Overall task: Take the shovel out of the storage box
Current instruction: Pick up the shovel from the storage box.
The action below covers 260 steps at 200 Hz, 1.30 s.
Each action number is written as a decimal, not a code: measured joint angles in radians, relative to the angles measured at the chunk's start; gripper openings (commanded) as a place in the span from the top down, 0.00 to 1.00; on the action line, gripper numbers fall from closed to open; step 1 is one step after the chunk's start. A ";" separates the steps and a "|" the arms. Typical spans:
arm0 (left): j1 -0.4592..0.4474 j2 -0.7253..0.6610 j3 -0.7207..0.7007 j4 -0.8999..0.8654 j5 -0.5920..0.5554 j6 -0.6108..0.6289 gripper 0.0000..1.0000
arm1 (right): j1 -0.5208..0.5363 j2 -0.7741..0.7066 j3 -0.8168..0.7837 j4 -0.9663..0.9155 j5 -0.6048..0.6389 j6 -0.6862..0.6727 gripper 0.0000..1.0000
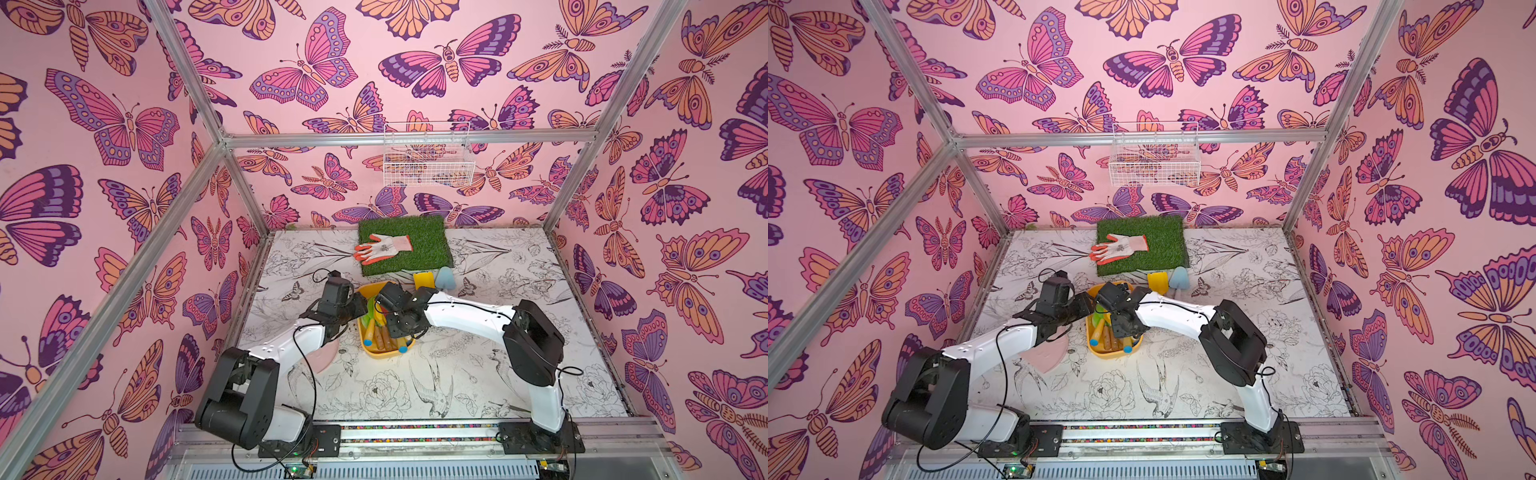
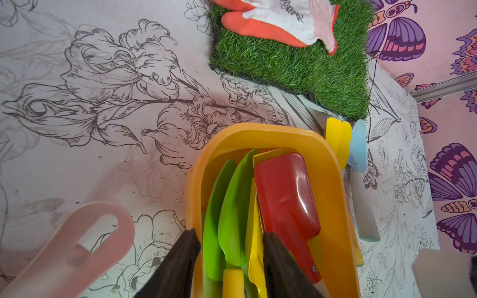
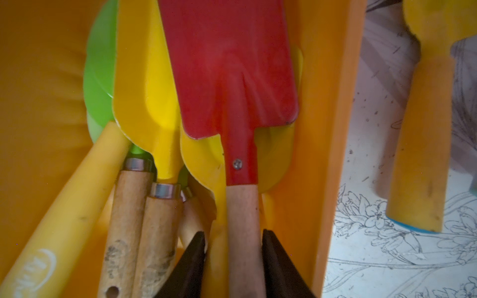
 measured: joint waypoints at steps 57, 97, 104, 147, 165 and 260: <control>0.000 0.000 0.000 0.000 0.004 0.000 0.52 | 0.003 -0.001 -0.001 0.004 0.013 0.019 0.78; 0.000 0.000 0.000 0.000 0.007 0.000 0.52 | 0.004 -0.036 -0.039 0.014 0.030 0.026 0.84; 0.000 0.000 0.000 0.000 0.008 0.000 0.52 | 0.004 -0.048 -0.048 0.015 0.032 0.027 0.84; 0.000 0.000 0.000 0.000 0.014 0.000 0.52 | 0.010 -0.134 -0.112 0.041 0.036 0.035 0.85; 0.000 0.000 0.000 0.000 0.018 0.000 0.52 | 0.011 -0.179 -0.141 0.053 0.044 0.043 0.85; 0.000 0.000 0.000 0.000 0.019 0.000 0.52 | 0.000 -0.347 -0.216 0.071 0.087 0.047 0.87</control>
